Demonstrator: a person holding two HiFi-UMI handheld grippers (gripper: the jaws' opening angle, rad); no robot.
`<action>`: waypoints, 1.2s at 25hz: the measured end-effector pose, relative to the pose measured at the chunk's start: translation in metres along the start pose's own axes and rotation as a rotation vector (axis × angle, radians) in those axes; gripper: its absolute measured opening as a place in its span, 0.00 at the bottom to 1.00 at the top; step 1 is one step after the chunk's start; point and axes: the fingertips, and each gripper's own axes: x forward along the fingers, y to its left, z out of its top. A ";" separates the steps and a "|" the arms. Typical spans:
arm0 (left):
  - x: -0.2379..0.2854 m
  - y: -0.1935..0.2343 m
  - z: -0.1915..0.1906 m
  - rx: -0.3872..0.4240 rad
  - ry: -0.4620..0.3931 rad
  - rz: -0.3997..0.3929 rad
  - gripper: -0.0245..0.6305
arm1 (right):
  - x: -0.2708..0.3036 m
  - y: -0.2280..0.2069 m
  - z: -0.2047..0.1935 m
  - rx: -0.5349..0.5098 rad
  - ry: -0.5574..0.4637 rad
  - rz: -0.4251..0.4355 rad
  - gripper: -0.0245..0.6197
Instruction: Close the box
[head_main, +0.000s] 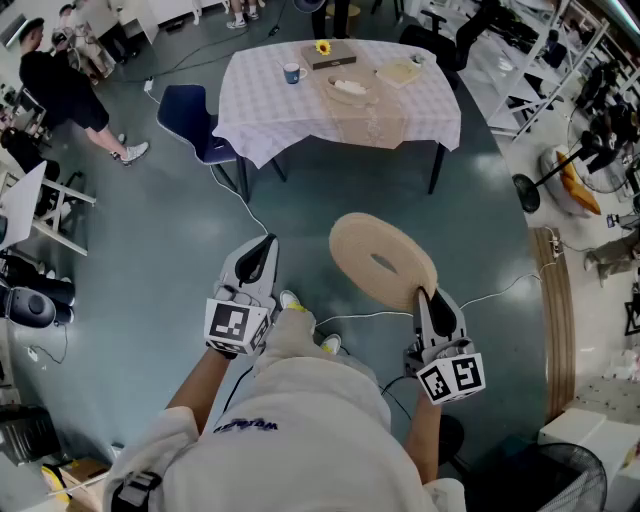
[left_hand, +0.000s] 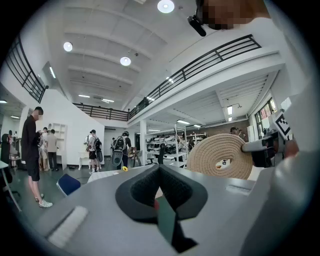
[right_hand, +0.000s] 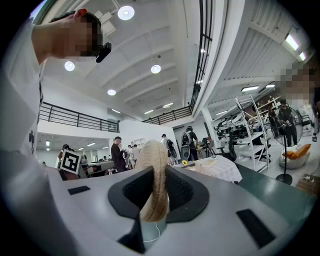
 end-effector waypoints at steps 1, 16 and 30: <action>0.002 -0.004 0.002 0.007 -0.002 -0.008 0.04 | -0.001 -0.002 0.000 0.001 0.000 -0.004 0.14; 0.008 -0.025 -0.013 0.033 0.041 -0.065 0.04 | -0.009 -0.005 -0.016 0.019 0.067 0.025 0.15; 0.012 -0.003 -0.023 0.005 0.100 -0.019 0.04 | 0.024 -0.025 -0.015 0.013 0.099 -0.007 0.15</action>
